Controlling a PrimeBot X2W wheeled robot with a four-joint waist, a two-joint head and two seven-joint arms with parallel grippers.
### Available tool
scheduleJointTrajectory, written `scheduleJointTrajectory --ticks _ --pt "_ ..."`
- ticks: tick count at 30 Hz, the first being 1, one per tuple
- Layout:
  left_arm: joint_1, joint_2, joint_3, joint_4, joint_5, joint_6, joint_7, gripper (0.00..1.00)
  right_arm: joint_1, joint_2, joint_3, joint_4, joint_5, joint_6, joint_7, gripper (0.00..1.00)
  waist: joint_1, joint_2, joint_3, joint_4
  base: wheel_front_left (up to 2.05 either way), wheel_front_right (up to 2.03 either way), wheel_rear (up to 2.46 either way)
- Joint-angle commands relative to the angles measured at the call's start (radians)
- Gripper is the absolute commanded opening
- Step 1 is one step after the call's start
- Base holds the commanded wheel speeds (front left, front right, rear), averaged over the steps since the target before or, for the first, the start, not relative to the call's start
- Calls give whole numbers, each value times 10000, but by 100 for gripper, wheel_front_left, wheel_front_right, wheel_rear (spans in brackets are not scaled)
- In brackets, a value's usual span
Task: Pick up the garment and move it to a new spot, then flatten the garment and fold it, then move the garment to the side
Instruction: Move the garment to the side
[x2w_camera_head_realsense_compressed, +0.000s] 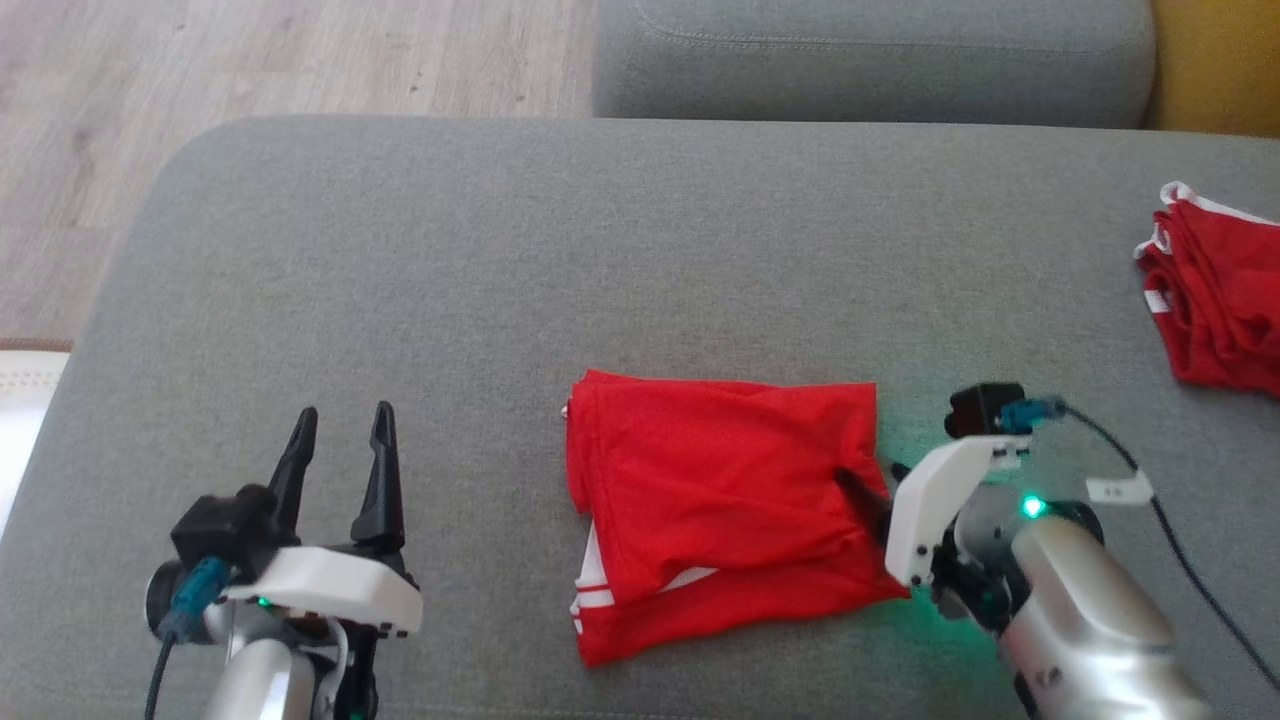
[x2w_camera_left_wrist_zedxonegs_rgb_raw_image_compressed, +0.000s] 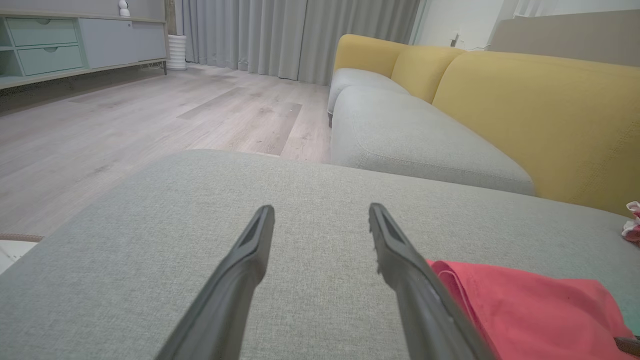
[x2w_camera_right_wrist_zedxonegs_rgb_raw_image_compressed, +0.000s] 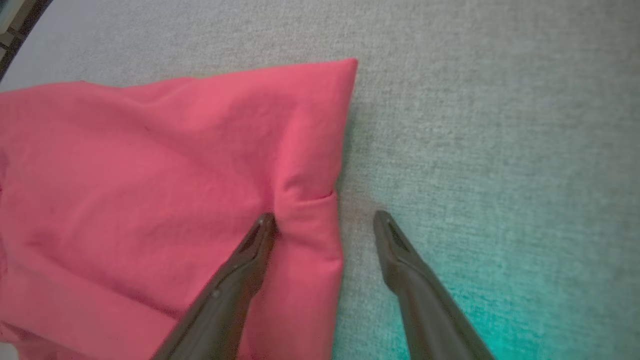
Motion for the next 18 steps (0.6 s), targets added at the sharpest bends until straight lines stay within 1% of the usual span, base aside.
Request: scheduleJointTrajectory --ticks 1,3,5,6,7,8,12,13,15,18 --pt "-503 43 446 -294 115 -60 -122 100 -240 208 174 148 65 -7 349 100 0 0 25 40 0 0 0" --pt "-510 28 492 -270 134 -80 -122 100 -246 297 198 329 231 -7 664 100 0 0 49 63 0 0 0" --pt "-529 13 528 -247 157 -98 -122 100 -270 366 265 286 520 -7 702 100 0 0 68 66 0 0 0" --pt "-538 6 545 -231 168 -105 -122 100 -284 391 310 210 697 -7 638 83 0 0 69 58 0 0 0" --pt "-545 0 563 -215 179 -110 -122 100 -314 404 363 123 802 -7 494 39 0 0 66 42 0 0 0" --pt "-553 -6 579 -203 194 -113 -122 100 -356 411 415 31 873 -7 300 0 0 0 52 16 0 0 0" --pt "-578 -24 614 -228 266 -169 -122 100 -678 368 538 -441 1202 -7 -722 0 0 0 4 -215 0 0 0" --pt "-578 -24 614 -228 266 -169 -122 100 -678 368 538 -441 1202 -7 -722 0 0 0 4 -215 0 0 0" --pt "-618 -31 575 -249 320 -226 -122 100 -905 230 507 -569 1293 -7 -1208 0 0 0 -28 -384 0 0 0" --pt "-692 -46 475 -312 376 -288 -122 100 -1234 -62 466 -603 1348 -7 -1603 0 0 0 -78 -734 0 0 0"
